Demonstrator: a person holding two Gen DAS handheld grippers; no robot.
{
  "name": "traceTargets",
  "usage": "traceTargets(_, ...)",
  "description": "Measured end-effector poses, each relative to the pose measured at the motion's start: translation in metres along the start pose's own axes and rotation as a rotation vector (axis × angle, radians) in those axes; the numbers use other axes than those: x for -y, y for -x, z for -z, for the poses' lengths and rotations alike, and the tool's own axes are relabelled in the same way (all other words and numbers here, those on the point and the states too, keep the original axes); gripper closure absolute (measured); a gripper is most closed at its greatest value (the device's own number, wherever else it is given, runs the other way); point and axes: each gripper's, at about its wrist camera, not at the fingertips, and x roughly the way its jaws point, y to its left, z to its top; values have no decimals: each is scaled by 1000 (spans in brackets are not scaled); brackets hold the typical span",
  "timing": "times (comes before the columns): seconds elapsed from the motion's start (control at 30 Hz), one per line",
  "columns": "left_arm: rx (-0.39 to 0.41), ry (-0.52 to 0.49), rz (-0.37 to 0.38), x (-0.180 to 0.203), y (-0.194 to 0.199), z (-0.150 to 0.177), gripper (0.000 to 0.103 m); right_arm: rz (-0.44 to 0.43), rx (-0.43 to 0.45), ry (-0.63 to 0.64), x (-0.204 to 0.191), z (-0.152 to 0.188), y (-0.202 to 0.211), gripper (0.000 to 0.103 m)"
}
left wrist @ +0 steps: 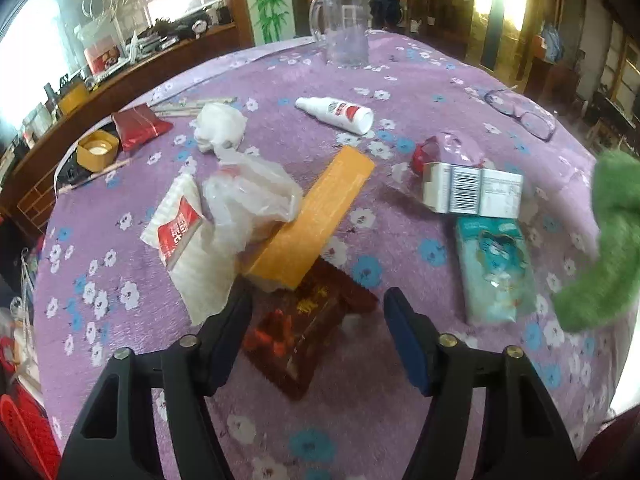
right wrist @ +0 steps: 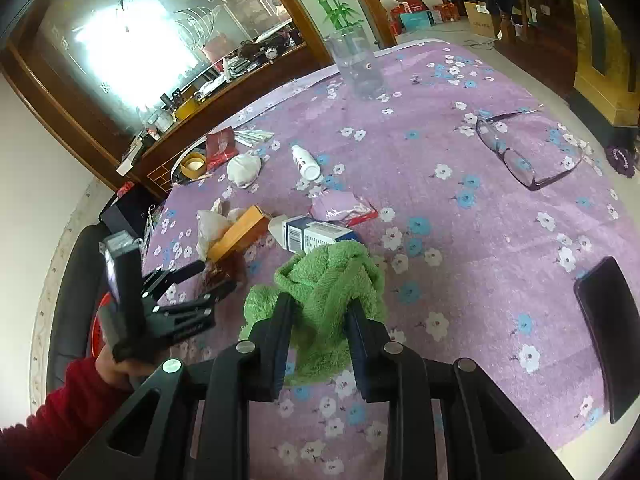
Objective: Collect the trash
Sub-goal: 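Grasp the brown candy wrapper with the left tool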
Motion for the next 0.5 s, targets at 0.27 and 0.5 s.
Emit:
traceTargets(0.27,-17,90,11,-3,1,17,71,-10,-34,34,-15,5,-12,74)
traceTargets(0.5,45,233,37,-5,46,58,72,-21,-61,88,-47,7,-36,74)
